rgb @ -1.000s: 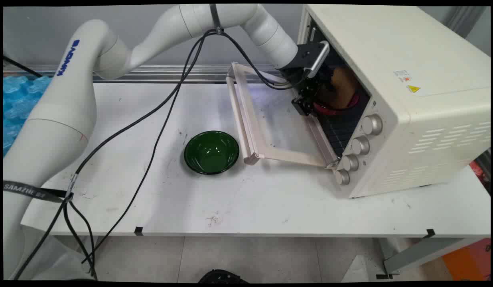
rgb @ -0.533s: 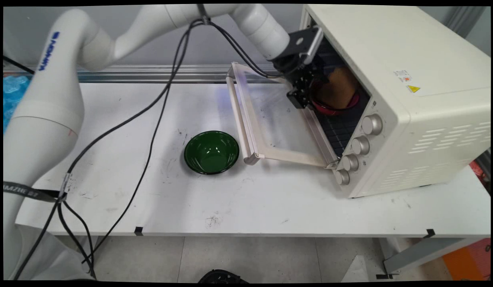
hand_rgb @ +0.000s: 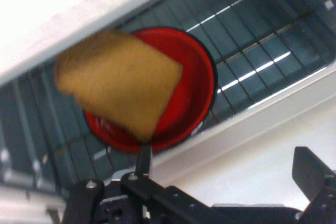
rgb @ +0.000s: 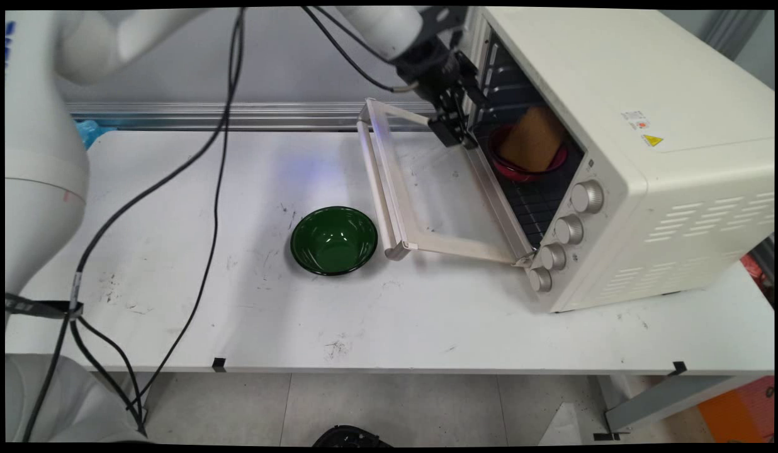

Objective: Close the oven

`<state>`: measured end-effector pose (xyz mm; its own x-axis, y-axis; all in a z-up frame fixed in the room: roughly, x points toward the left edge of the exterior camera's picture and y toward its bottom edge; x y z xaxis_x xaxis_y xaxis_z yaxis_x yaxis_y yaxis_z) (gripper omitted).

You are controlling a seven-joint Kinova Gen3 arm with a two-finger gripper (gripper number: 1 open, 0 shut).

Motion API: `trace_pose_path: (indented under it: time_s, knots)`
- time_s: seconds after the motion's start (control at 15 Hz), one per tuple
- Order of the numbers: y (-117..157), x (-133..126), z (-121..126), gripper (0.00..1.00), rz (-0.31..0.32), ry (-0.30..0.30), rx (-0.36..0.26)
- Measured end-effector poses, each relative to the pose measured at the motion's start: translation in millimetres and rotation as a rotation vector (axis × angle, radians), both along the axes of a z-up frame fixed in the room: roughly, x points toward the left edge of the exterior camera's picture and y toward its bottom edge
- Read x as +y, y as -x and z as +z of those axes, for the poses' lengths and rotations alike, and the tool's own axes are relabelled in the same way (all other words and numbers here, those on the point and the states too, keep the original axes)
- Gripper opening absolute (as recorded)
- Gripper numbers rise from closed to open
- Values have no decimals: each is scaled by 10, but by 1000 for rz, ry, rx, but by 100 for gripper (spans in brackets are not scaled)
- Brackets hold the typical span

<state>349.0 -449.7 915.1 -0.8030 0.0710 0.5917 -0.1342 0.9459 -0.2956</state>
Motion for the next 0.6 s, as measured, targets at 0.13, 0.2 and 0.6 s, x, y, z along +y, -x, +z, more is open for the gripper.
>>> trace_pose_path:
  time_s: [0.13,0.2,0.6]
  knots:
    - [-129,130,148,100,80,-37,7]
    - [-189,187,193,100,116,-52,11]
    - [-615,648,284,100,328,-134,23]
